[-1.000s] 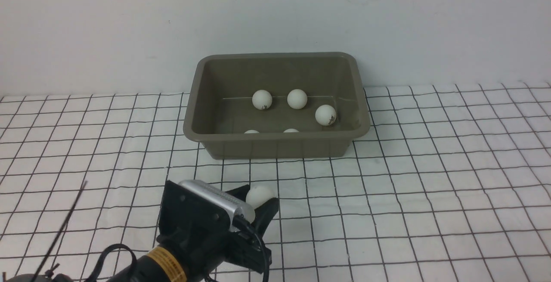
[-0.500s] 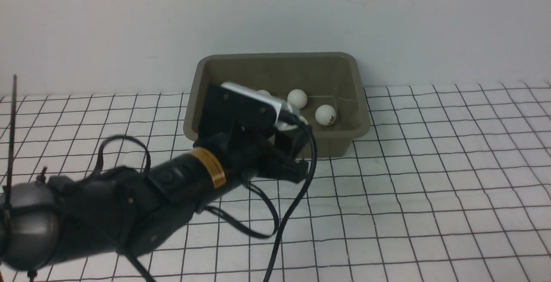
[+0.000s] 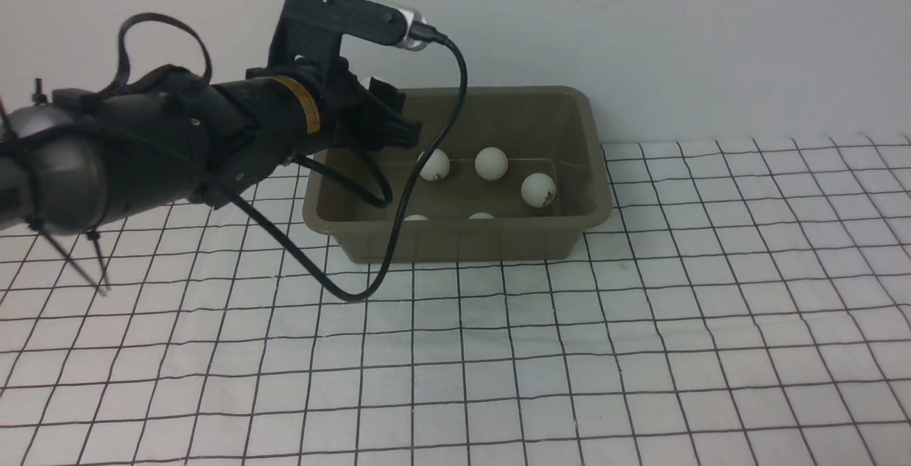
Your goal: Put the table tennis balls into the box on the white checkered tablecloth.
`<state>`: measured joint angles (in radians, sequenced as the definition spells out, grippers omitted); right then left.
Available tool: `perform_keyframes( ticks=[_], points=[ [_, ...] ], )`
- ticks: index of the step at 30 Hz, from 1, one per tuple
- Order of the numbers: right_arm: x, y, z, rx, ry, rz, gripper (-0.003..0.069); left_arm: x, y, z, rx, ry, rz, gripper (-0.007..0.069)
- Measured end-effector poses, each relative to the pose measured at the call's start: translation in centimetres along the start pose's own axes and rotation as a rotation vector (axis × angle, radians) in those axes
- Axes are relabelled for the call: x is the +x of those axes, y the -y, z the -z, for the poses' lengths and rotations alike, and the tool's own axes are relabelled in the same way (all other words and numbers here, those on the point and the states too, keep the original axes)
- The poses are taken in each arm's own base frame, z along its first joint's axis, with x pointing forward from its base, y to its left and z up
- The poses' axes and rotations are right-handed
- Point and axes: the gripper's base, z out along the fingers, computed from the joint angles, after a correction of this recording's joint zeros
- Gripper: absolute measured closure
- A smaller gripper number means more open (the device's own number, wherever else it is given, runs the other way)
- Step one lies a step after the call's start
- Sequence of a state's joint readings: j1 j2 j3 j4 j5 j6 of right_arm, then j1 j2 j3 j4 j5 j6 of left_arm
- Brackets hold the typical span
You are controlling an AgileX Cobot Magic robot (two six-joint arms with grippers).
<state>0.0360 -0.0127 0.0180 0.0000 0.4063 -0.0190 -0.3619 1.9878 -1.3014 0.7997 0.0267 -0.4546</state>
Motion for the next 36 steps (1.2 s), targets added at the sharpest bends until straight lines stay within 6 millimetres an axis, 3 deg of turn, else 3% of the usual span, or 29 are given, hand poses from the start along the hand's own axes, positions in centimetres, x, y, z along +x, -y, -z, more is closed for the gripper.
perform_keyframes(
  ticks=[6,15,20,28,36],
  points=[
    [0.0,0.0,0.0,0.0,0.0,0.0,0.0177,-1.1,-0.6,1.7,-0.042,-0.008,0.061,0.0158],
    [0.0,0.0,0.0,0.0,0.0,0.0,0.0177,-6.2,-0.6,8.2,-0.078,0.141,0.101,0.0177],
    [0.0,0.0,0.0,0.0,0.0,0.0,0.0177,-8.0,0.0,12.0,-0.106,0.168,0.108,0.0177],
    [0.0,0.0,0.0,0.0,0.0,0.0,0.0177,-9.6,1.9,16.9,-0.109,0.163,0.139,0.0177],
    [0.0,0.0,0.0,0.0,0.0,0.0,0.0177,-10.8,5.3,21.1,-0.002,0.201,0.179,0.0177]
  ],
)
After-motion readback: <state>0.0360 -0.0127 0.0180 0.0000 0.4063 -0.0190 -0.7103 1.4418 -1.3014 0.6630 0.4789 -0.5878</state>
